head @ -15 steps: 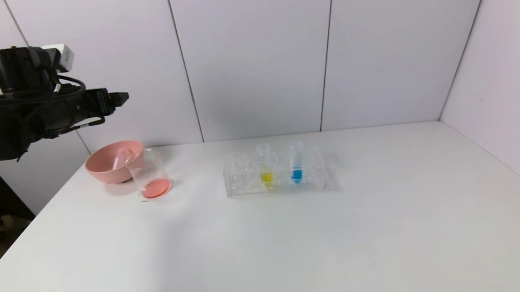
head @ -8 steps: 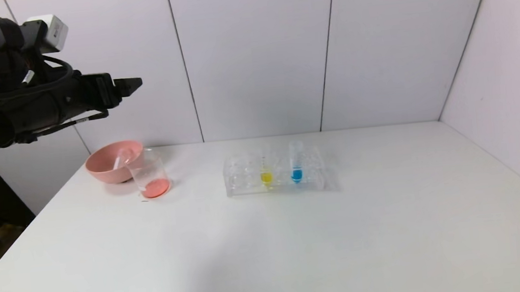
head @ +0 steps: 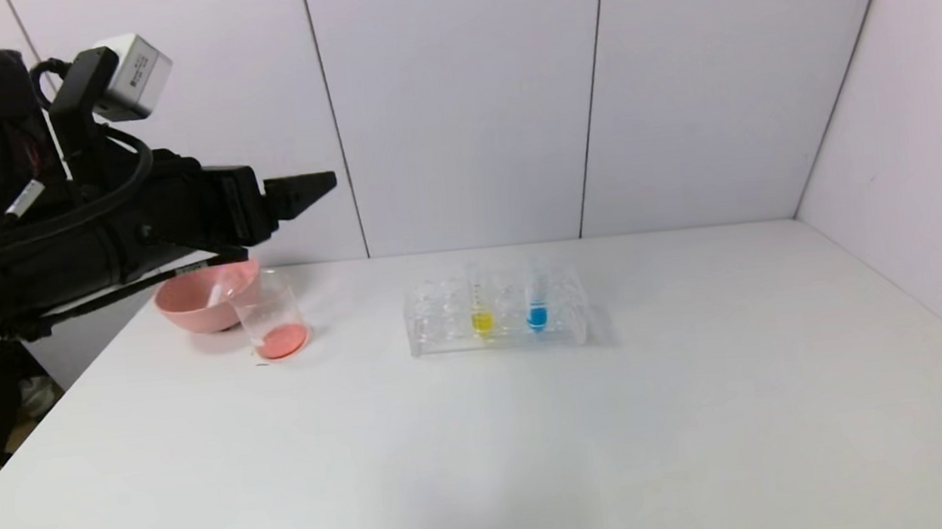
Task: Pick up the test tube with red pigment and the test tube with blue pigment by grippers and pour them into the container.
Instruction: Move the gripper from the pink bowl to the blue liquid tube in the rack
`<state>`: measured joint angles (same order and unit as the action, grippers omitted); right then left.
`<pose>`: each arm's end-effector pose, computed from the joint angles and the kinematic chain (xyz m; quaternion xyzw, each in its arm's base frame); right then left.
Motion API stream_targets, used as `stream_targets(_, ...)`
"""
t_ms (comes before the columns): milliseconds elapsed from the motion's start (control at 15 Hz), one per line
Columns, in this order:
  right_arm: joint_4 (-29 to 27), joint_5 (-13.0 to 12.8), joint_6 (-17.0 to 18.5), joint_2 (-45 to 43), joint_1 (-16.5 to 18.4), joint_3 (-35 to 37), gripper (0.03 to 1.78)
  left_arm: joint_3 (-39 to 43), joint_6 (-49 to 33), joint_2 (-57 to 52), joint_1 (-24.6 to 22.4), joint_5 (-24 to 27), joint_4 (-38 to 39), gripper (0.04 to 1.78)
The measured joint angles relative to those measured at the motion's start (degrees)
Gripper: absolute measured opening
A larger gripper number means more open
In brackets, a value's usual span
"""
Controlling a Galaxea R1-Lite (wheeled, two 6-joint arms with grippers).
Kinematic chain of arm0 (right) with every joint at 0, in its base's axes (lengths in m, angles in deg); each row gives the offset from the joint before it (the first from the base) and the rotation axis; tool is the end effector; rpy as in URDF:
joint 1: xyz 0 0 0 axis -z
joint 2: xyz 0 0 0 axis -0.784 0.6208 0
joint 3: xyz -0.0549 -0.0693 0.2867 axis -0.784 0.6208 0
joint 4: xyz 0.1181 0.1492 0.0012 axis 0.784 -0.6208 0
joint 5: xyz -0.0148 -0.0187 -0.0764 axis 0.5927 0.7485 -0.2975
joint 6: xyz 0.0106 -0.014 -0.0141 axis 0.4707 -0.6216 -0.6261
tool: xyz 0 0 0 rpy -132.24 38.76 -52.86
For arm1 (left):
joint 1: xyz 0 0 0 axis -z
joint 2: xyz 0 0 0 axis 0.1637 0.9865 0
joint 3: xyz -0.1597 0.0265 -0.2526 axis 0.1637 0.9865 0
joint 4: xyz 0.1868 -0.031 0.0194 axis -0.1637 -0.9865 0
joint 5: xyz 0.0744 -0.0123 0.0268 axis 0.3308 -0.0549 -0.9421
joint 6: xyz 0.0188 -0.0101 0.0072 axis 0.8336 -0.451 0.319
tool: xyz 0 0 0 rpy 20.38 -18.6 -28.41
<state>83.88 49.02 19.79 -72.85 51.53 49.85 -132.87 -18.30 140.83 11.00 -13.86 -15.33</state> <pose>-0.0228 0.0000 0.0747 -0.0002 0.0037 0.0008 1.0000 0.2417 -0.0916 0.2844 -0.0311 0.0397 -0.2110 0.9762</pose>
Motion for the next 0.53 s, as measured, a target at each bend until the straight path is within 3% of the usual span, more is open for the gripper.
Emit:
stream_targets(333, -0.02, 0.00, 0.02, 0.00, 0.05, 0.00, 1.77, 5.88, -0.09, -2.32, 7.56, 0.02, 0.80, 1.77)
stream_targets(533, 0.00, 0.00, 0.02, 0.00, 0.00, 0.00, 1.77, 8.90, 0.11, -1.67, 11.25, 0.10, 7.46, 1.77)
